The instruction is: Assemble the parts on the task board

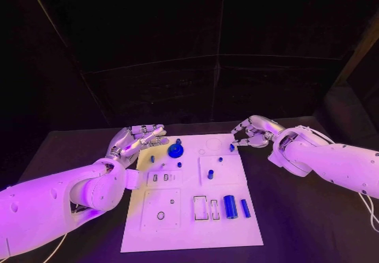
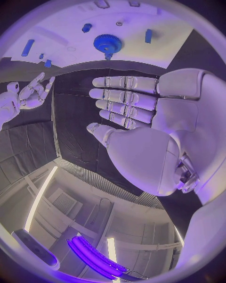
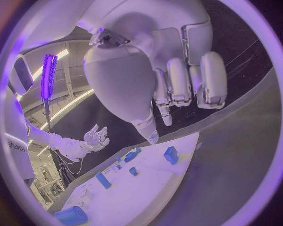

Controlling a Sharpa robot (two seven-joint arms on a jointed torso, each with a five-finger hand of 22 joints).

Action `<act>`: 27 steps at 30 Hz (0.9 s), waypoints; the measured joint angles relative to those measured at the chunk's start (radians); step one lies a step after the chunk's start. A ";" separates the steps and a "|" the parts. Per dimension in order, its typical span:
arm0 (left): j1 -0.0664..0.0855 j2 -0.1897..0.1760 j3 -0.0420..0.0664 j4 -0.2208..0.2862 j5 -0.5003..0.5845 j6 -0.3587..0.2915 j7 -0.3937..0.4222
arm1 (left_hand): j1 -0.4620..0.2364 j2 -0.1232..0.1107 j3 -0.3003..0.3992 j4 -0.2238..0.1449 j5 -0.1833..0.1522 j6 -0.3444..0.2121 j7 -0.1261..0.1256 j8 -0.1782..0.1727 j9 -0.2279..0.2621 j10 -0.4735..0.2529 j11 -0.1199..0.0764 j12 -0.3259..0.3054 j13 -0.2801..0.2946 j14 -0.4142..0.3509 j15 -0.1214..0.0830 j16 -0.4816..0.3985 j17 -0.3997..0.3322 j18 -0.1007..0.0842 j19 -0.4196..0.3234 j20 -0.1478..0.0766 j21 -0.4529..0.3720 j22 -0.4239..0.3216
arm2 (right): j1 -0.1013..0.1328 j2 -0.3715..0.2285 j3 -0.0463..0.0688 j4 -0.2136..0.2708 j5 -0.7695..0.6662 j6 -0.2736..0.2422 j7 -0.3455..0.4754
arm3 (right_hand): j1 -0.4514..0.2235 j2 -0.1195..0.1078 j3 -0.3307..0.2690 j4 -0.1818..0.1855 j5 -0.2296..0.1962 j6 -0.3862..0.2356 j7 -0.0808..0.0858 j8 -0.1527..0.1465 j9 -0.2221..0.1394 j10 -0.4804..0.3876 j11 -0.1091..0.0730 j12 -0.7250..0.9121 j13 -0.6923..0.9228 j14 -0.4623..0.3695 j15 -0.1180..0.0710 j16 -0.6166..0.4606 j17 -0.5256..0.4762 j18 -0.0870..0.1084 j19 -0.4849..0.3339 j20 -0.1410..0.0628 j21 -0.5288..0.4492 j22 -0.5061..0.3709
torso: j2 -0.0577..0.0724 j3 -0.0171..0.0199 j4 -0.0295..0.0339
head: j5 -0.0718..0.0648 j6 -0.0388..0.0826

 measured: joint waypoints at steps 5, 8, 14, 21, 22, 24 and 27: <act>-0.001 0.003 0.000 -0.002 0.000 0.000 0.000 | 0.000 0.000 0.000 0.000 0.000 0.000 0.000 0.000 0.000 0.000 0.000 0.000 0.000 0.000 0.000 0.000 0.000 0.000 0.000 0.000 0.000 0.000 | -0.010 0.017 0.000 -0.025 0.008 0.017 0.006 | 0.002 0.002 0.000 -0.005 0.000 0.000 0.000 0.000 0.000 0.000 0.000 0.000 0.000 0.000 0.000 0.000 0.000 0.000 0.000 0.000 0.000 0.000 | 0.001 -0.0006 0.0011 | 0.000 -0.002; -0.001 0.006 0.000 -0.003 -0.001 0.000 0.000 | 0.000 0.000 0.000 0.000 0.000 0.000 0.000 0.000 0.000 0.000 0.000 0.000 0.000 0.000 0.000 0.000 0.000 0.000 0.000 0.000 0.000 0.000 | -0.015 0.026 0.000 -0.036 0.011 0.027 0.006 | 0.002 0.002 0.003 -0.008 0.000 -0.003 -0.003 0.000 0.000 0.000 0.000 0.000 0.000 0.000 0.000 0.000 0.000 0.000 0.000 0.000 0.000 0.000 | 0.001 -0.0012 0.0012 | 0.000 -0.003; -0.002 0.008 0.000 -0.006 -0.001 0.000 0.000 | 0.000 0.000 0.000 0.000 0.000 0.000 0.000 0.000 0.000 0.000 0.000 0.000 0.000 0.000 0.000 0.000 0.000 0.000 0.000 0.000 0.000 0.000 | -0.019 0.036 0.000 -0.048 0.014 0.042 0.007 | 0.006 -0.002 0.003 -0.008 0.000 -0.006 0.001 0.000 0.000 0.000 0.000 0.000 0.000 0.000 0.000 0.000 0.000 0.000 0.000 0.000 0.000 0.001 | 0.001 -0.0024 0.0030 | -0.002 -0.007; -0.003 0.010 -0.001 -0.008 -0.001 0.000 0.000 | 0.000 0.000 0.000 0.000 0.000 0.000 0.000 0.000 0.000 0.000 0.000 0.000 0.000 0.000 0.000 0.000 0.000 0.000 0.000 0.000 0.000 0.000 | -0.021 0.040 0.000 -0.057 0.016 0.061 0.006 | 0.012 0.004 0.005 -0.016 0.000 -0.006 0.001 0.000 0.000 0.000 0.000 0.000 0.000 0.000 0.000 0.000 0.000 0.000 0.000 0.000 0.000 0.001 | 0.001 -0.0030 0.0030 | -0.002 -0.011; -0.003 0.010 -0.001 -0.008 -0.001 0.000 0.000 | 0.000 0.000 0.000 0.000 0.000 0.000 0.000 0.000 0.000 0.000 0.000 0.000 0.000 0.000 0.000 0.000 0.000 0.000 0.000 0.000 0.000 0.000 | -0.021 0.041 0.000 -0.058 0.016 0.064 0.006 | 0.012 0.005 0.006 -0.017 0.000 -0.006 0.001 0.000 0.000 0.000 0.000 0.000 0.000 0.000 0.000 0.000 0.000 0.000 0.000 0.000 0.000 0.001 | 0.001 -0.0030 0.0030 | -0.002 -0.011; -0.003 0.011 -0.001 -0.008 -0.001 0.000 0.000 | 0.000 0.000 0.000 0.000 0.000 0.000 0.000 0.000 0.000 0.000 0.000 0.000 0.000 0.000 0.000 0.000 0.000 0.000 0.000 0.000 0.000 0.000 | -0.023 0.041 0.000 -0.059 0.016 0.069 0.004 | 0.015 0.008 0.006 -0.017 0.000 -0.006 0.001 0.000 0.000 0.000 0.000 0.000 0.000 0.000 0.000 0.000 0.000 0.000 0.000 0.000 0.000 0.001 | 0.001 -0.0031 0.0030 | -0.002 -0.012; -0.003 0.011 -0.001 -0.008 -0.001 0.000 0.000 | 0.000 0.000 0.000 0.000 0.000 0.000 0.000 0.000 0.000 0.000 0.000 0.000 0.000 0.000 0.000 0.000 0.000 0.000 0.000 0.000 0.000 0.000 | -0.026 0.040 0.000 -0.060 0.016 0.075 0.001 | 0.015 0.008 0.006 -0.017 0.000 -0.006 0.000 0.000 0.001 0.000 0.000 0.000 0.000 0.000 0.000 0.000 0.000 0.000 0.000 0.000 0.000 0.001 | 0.000 -0.0035 0.0030 | 0.000 -0.013</act>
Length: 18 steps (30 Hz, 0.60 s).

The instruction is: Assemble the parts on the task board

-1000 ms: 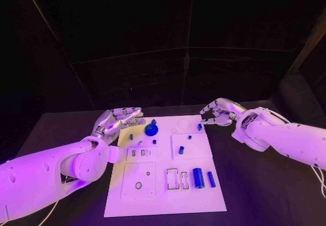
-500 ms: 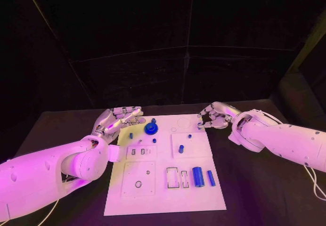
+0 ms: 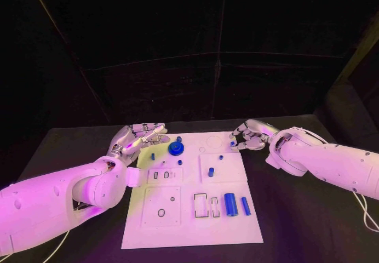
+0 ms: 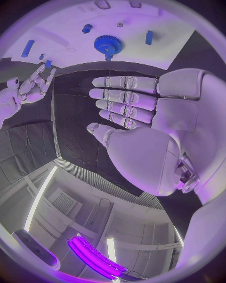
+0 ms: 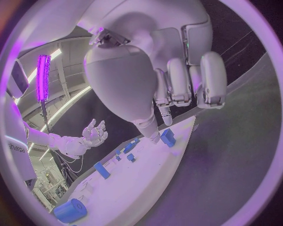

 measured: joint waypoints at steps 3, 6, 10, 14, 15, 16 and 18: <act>0.000 0.000 0.000 0.001 0.000 0.000 0.000 | 0.000 0.000 0.000 0.000 0.000 0.000 0.000 0.000 0.000 0.000 0.000 0.000 0.000 0.000 0.000 0.000 0.001 0.000 0.000 0.000 0.000 0.000 | -0.002 -0.001 0.000 -0.001 0.000 0.006 -0.003 | 0.005 0.005 0.004 -0.004 0.003 0.007 -0.003 0.004 0.001 0.000 0.000 0.000 0.000 0.000 0.000 0.000 0.000 0.000 0.000 0.000 0.000 0.000 | -0.001 0.0001 0.0000 | 0.000 -0.001; 0.000 0.000 0.000 0.001 0.000 0.000 0.000 | 0.000 0.000 0.000 0.000 0.000 0.000 0.000 0.000 0.000 0.000 0.000 0.000 0.000 0.000 0.000 0.000 0.001 0.000 0.000 0.000 0.000 0.000 | -0.003 -0.001 0.000 -0.003 0.000 0.011 -0.006 | 0.005 0.005 0.002 -0.007 0.004 0.013 -0.004 0.007 0.002 0.000 0.000 0.000 0.000 0.000 0.000 0.000 0.000 0.000 0.000 0.000 0.000 0.000 | -0.001 0.0003 0.0000 | -0.001 -0.002; 0.000 0.000 0.000 0.001 0.000 0.000 0.000 | 0.000 0.000 0.000 0.000 0.000 0.000 0.000 0.000 0.000 0.000 0.000 0.000 0.000 0.000 0.000 0.000 0.001 0.000 0.000 0.000 0.000 0.000 | -0.004 0.000 0.000 -0.007 0.000 0.017 -0.010 | 0.006 0.006 0.005 -0.010 0.004 0.014 -0.004 0.007 0.002 0.000 0.000 0.000 0.000 0.000 0.000 0.000 0.000 0.000 0.000 0.000 0.000 0.000 | -0.001 0.0005 0.0012 | -0.001 -0.002; 0.000 0.000 0.000 0.000 0.000 0.000 0.000 | 0.000 0.000 0.000 0.000 0.000 0.000 0.000 0.000 0.000 0.000 0.000 0.000 0.000 0.000 0.000 0.000 0.001 0.000 0.000 0.000 0.000 0.000 | -0.004 0.002 0.000 -0.010 0.000 0.020 -0.012 | 0.009 0.009 0.007 -0.013 0.004 0.020 -0.004 0.007 0.003 0.000 0.000 0.000 0.000 0.000 0.000 0.000 0.000 0.000 0.000 0.000 0.000 0.000 | -0.001 0.0006 0.0016 | 0.000 -0.003; 0.000 0.000 0.000 0.000 0.000 0.000 0.000 | 0.000 0.000 0.000 0.000 0.000 0.000 0.000 0.000 0.000 0.000 0.000 0.000 0.000 0.000 0.000 0.000 0.000 0.000 0.000 0.000 0.000 -0.001 | -0.004 0.003 0.000 -0.010 0.000 0.021 -0.013 | 0.009 0.009 0.007 -0.013 0.004 0.020 -0.004 0.007 0.003 0.000 0.000 0.000 0.000 0.000 0.000 0.000 0.000 0.000 0.000 0.000 0.000 0.000 | -0.001 0.0006 0.0016 | 0.000 -0.003; 0.000 0.000 0.000 0.000 0.000 0.000 0.000 | 0.000 0.000 0.000 0.000 0.000 0.000 0.000 0.000 0.000 0.000 0.000 0.000 0.000 0.000 0.000 0.000 0.000 0.000 0.000 0.000 0.000 -0.001 | -0.004 0.003 0.000 -0.011 0.000 0.022 -0.013 | 0.009 0.009 0.010 -0.015 0.004 0.020 -0.004 0.010 0.003 0.000 0.000 0.000 0.000 0.000 0.000 0.000 0.000 0.000 0.000 0.000 0.000 0.000 | -0.001 0.0008 0.0015 | 0.001 -0.003; 0.000 0.000 0.000 0.000 0.000 0.000 0.000 | 0.000 0.000 0.000 0.000 0.000 0.000 0.000 0.000 0.000 0.000 0.000 0.000 0.000 0.000 0.000 0.000 0.000 0.000 0.000 0.000 0.000 -0.001 | -0.004 0.004 0.000 -0.013 0.000 0.024 -0.014 | 0.013 0.013 0.010 -0.015 0.004 0.024 -0.008 0.011 0.003 0.000 0.000 0.000 0.000 0.000 0.000 0.000 0.000 0.000 0.000 0.000 0.000 0.000 | -0.001 0.0010 0.0015 | 0.001 -0.003</act>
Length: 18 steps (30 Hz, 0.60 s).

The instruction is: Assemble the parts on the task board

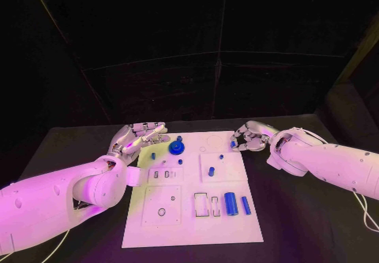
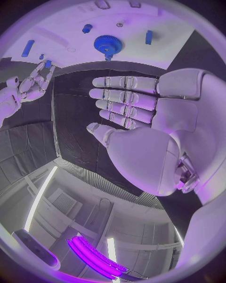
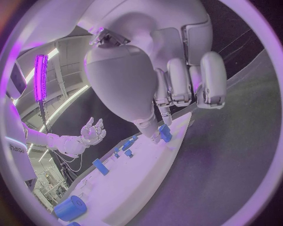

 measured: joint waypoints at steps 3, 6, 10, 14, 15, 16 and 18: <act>0.000 0.000 0.000 0.000 0.000 0.000 0.000 | 0.000 0.000 0.000 0.000 0.000 0.000 0.000 0.000 0.000 0.000 0.000 0.000 0.000 0.000 0.000 0.000 0.000 0.000 0.000 0.000 0.000 0.000 | 0.000 0.002 0.000 -0.002 0.000 0.002 -0.002 | 0.002 0.002 0.004 -0.004 0.000 0.004 0.003 0.001 0.000 0.000 0.000 0.000 0.000 0.000 0.000 0.000 0.000 0.000 0.000 0.000 0.000 0.000 | 0.000 0.0002 0.0000 | 0.000 0.000; 0.000 0.000 0.000 -0.001 0.000 0.000 0.000 | 0.000 0.000 0.000 0.000 0.000 0.000 0.000 0.000 0.000 0.000 0.000 0.000 0.000 0.000 0.000 0.000 0.000 0.000 0.000 0.000 0.000 0.000 | 0.000 0.003 0.000 -0.003 -0.001 0.004 -0.003 | 0.002 0.002 0.007 -0.007 0.000 0.010 0.003 0.001 0.001 0.000 0.000 0.000 0.000 0.000 0.000 0.000 0.000 0.000 0.000 0.000 0.000 0.000 | 0.000 0.0005 -0.0001 | 0.000 0.000; 0.000 0.000 0.000 -0.001 0.000 0.000 0.000 | 0.000 0.000 0.000 0.000 0.000 0.000 0.000 0.000 0.000 0.000 0.000 0.000 0.000 0.000 0.000 0.000 0.000 0.000 0.000 0.000 0.000 0.000 | 0.000 0.006 0.000 -0.007 -0.001 0.007 -0.006 | 0.006 0.006 0.011 -0.011 -0.007 0.019 0.001 0.004 0.001 0.000 0.000 0.000 0.000 0.000 0.000 0.000 0.000 0.000 0.000 0.000 0.000 0.000 | 0.000 0.0008 -0.0003 | -0.002 -0.001; 0.000 0.000 0.000 -0.001 0.000 0.000 0.000 | 0.000 0.000 0.000 0.000 0.000 0.000 0.000 0.000 0.000 0.000 0.000 0.000 0.000 0.000 0.000 0.000 0.000 0.000 0.000 0.000 0.000 0.000 | 0.000 0.011 0.000 -0.010 -0.002 0.010 -0.008 | 0.010 0.011 0.017 -0.017 -0.014 0.025 0.000 0.004 0.001 -0.004 -0.004 0.000 0.000 0.000 0.000 0.000 0.000 0.000 0.000 0.000 0.000 0.000 | 0.000 0.0011 -0.0009 | -0.003 -0.002; 0.000 0.000 0.000 -0.001 0.000 0.000 0.000 | 0.000 0.000 0.000 0.000 0.000 0.000 0.000 0.000 0.000 0.000 0.000 0.000 0.000 0.000 0.000 0.000 0.000 0.000 0.000 0.000 0.000 0.000 | 0.000 0.012 0.000 -0.011 -0.002 0.011 -0.009 | 0.010 0.011 0.018 -0.018 -0.018 0.025 0.000 0.004 0.001 -0.004 -0.004 0.000 0.000 0.000 0.000 0.000 0.000 0.000 -0.001 -0.001 0.000 0.000 | 0.000 0.0012 -0.0009 | -0.003 -0.002; 0.000 0.000 0.000 -0.001 0.000 0.000 0.000 | 0.000 0.000 0.000 0.000 0.000 0.000 0.000 0.000 0.000 0.000 0.000 0.000 0.000 0.000 0.000 0.000 0.000 0.000 0.000 0.000 0.000 0.000 | 0.000 0.013 0.000 -0.012 -0.002 0.011 -0.009 | 0.006 0.014 0.018 -0.018 -0.019 0.027 -0.002 0.004 0.001 -0.004 -0.004 0.000 0.000 -0.001 -0.001 0.000 0.000 0.000 -0.004 -0.004 0.000 0.000 | 0.000 0.0012 -0.0009 | -0.003 -0.002; 0.000 0.000 0.000 -0.001 0.000 0.000 0.000 | 0.000 0.000 0.000 0.000 0.000 0.000 0.000 0.000 0.000 0.000 0.000 0.000 0.000 0.000 0.000 0.000 0.000 0.000 0.000 0.000 0.000 0.000 | 0.000 0.015 0.000 -0.013 -0.002 0.013 -0.011 | 0.002 0.019 0.021 -0.021 -0.027 0.034 -0.002 0.004 0.001 -0.004 -0.004 0.000 0.000 -0.004 -0.004 0.000 0.000 0.000 -0.004 -0.004 0.000 0.000 | 0.000 0.0013 -0.0009 | -0.003 -0.003</act>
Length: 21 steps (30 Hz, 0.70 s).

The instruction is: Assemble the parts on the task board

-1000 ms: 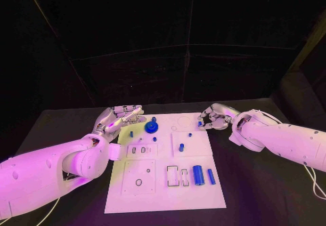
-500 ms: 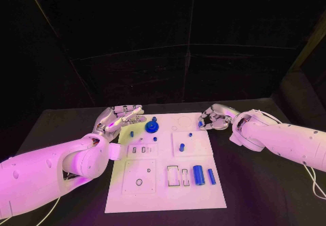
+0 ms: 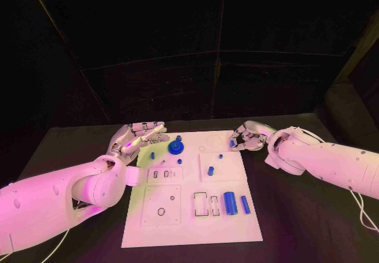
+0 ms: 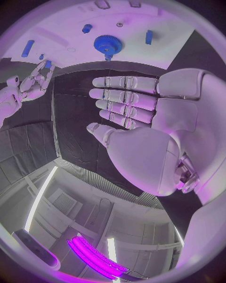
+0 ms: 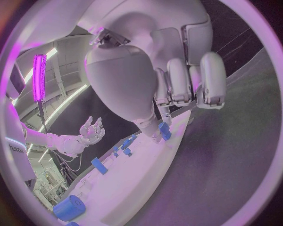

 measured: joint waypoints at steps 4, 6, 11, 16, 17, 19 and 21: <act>0.000 0.000 0.000 0.000 0.000 0.000 0.000 | 0.000 0.000 0.000 0.000 0.000 0.000 0.000 0.000 0.000 0.000 0.000 0.000 0.000 0.000 0.000 0.000 0.000 0.000 0.000 0.000 0.000 0.000 | 0.000 0.003 0.000 -0.003 -0.001 0.003 -0.005 | -0.001 0.001 0.004 -0.004 -0.006 0.013 -0.006 0.005 0.000 0.000 0.000 0.000 0.000 0.000 0.000 0.000 0.000 0.000 0.000 0.000 0.000 0.000 | 0.000 0.0000 0.0000 | 0.000 0.000; 0.000 -0.001 0.000 0.000 0.000 0.000 0.000 | 0.000 0.000 0.000 0.000 0.000 0.000 0.000 0.000 0.000 0.000 0.000 0.000 0.000 0.000 0.000 0.000 0.000 0.000 0.000 0.000 0.000 0.000 | 0.000 0.004 0.000 -0.004 -0.002 0.004 -0.008 | -0.006 0.006 0.006 -0.006 -0.006 0.020 -0.006 0.009 0.001 0.004 -0.004 0.000 0.000 0.000 0.000 0.000 0.001 0.000 0.004 -0.004 0.000 0.000 | 0.000 0.0000 0.0000 | 0.000 0.000; 0.000 -0.001 0.000 0.000 0.000 0.000 -0.001 | 0.000 0.000 0.000 0.000 0.000 0.000 0.000 0.000 0.000 0.000 0.000 0.000 0.000 0.000 0.000 0.000 0.000 0.000 0.000 0.000 0.000 0.000 | 0.000 0.008 0.000 -0.005 -0.004 0.006 -0.014 | -0.003 0.011 0.013 -0.012 -0.009 0.038 -0.015 0.015 0.002 0.002 -0.009 0.004 0.000 0.000 -0.007 0.000 0.001 0.000 0.003 -0.004 0.000 0.000 | 0.000 0.0000 0.0001 | 0.000 0.000; 0.000 -0.002 0.000 0.001 0.000 0.000 -0.001 | 0.000 0.000 0.000 0.000 0.000 0.000 0.000 0.000 0.000 0.000 0.000 0.000 0.000 0.000 0.000 0.000 0.000 0.000 0.000 0.000 0.000 0.000 | 0.000 0.009 0.000 -0.005 -0.007 0.005 -0.018 | -0.006 0.014 0.022 -0.016 -0.009 0.049 -0.019 0.017 0.002 0.000 -0.014 0.004 0.001 0.000 -0.007 0.000 0.001 0.000 0.004 -0.011 0.000 0.000 | 0.000 0.0000 0.0005 | 0.000 -0.001; 0.000 -0.003 0.000 0.001 0.000 0.000 -0.001 | 0.000 0.000 0.000 0.000 0.000 0.000 0.000 0.000 0.000 0.000 0.000 0.000 0.000 0.000 0.000 0.000 0.000 0.000 0.000 0.000 0.000 0.000 | 0.000 0.009 0.000 -0.005 -0.007 0.005 -0.019 | -0.006 0.014 0.024 -0.018 -0.009 0.054 -0.018 0.017 0.003 0.000 -0.014 0.004 0.001 0.002 -0.009 0.000 0.001 0.000 0.004 -0.011 0.000 0.000 | 0.000 0.0000 0.0005 | 0.000 -0.001; 0.000 -0.004 0.000 0.001 0.000 0.000 -0.001 | 0.000 0.000 0.000 0.000 0.000 0.000 0.000 0.000 0.000 0.000 0.000 0.000 0.000 0.000 0.000 0.000 0.000 0.000 0.000 0.000 0.000 0.000 | 0.000 0.010 0.000 -0.005 -0.008 0.004 -0.019 | -0.006 0.020 0.032 -0.018 -0.009 0.060 -0.024 0.020 0.003 0.004 -0.018 0.008 0.001 0.000 -0.014 0.000 0.001 0.000 0.004 -0.011 0.000 0.000 | 0.000 0.0000 0.0005 | 0.000 -0.001; 0.000 -0.004 0.000 0.001 0.000 0.000 -0.001 | 0.000 0.000 0.000 0.000 0.000 0.000 0.000 0.000 0.000 0.000 0.000 0.000 0.000 0.000 0.000 0.000 0.000 0.000 0.000 0.000 0.000 0.000 | 0.000 0.010 0.000 -0.005 -0.008 0.000 -0.019 | -0.007 0.023 0.036 -0.022 -0.009 0.067 -0.024 0.022 0.003 0.000 -0.022 0.008 0.001 0.000 -0.014 0.000 0.001 0.000 0.001 -0.013 0.000 0.000 | 0.000 0.0000 0.0005 | 0.001 -0.001</act>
